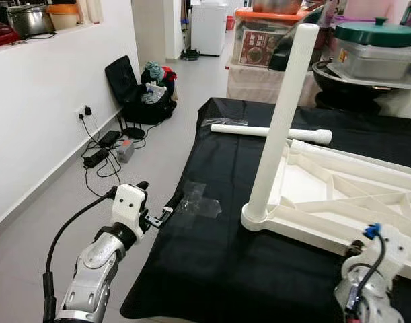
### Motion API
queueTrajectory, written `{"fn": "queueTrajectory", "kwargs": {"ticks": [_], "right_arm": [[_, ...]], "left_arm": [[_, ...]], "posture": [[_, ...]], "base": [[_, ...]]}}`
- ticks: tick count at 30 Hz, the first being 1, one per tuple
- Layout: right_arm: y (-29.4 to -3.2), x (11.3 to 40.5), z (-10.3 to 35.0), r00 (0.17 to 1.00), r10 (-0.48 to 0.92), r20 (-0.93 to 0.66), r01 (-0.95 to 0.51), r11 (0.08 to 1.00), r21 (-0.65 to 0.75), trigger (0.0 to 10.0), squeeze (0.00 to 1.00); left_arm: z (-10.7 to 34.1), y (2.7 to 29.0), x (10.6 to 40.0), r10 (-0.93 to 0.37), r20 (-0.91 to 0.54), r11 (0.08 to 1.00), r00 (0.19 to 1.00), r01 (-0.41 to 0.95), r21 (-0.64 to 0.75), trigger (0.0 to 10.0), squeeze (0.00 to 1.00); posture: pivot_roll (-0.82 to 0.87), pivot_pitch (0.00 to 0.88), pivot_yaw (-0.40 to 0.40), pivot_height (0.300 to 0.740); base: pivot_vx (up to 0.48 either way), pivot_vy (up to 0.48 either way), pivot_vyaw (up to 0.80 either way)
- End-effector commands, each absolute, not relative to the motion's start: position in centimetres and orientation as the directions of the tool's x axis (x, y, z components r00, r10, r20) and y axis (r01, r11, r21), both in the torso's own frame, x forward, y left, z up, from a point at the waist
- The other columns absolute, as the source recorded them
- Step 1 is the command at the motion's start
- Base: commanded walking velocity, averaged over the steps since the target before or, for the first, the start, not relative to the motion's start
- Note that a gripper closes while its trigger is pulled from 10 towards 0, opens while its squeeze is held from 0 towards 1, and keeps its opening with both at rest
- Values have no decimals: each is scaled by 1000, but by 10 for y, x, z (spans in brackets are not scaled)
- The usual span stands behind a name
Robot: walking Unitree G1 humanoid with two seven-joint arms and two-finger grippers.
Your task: Building children table
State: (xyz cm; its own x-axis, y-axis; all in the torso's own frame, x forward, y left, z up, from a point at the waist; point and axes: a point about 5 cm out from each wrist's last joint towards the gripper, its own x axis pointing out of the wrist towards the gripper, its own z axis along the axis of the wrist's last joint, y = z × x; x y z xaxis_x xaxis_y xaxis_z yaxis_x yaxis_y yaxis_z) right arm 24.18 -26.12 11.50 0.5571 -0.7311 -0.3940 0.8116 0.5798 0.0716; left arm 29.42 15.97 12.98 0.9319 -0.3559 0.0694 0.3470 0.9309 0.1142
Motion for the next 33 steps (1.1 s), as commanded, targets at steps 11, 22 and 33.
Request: {"fn": "queueTrajectory", "kwargs": {"ticks": [11,22,33], "right_arm": [[-237,276,112,560,-619,-551,803,569,176,10000,0],[-233,278,103,530,-599,-600,830,510,225,10000,1000],[-204,297,87,535,-452,-714,778,593,207,10000,737]], "left_arm": [[128,155,293,-358,56,927,932,349,136,10000,0],[125,157,290,-349,45,930,936,340,138,10000,0],[124,153,293,-362,40,924,931,353,143,10000,0]], "posture": [[34,0,-96,740],[36,0,-108,740],[48,0,-117,740]], "base": [[0,0,0],[0,0,0],[0,0,0]]}}
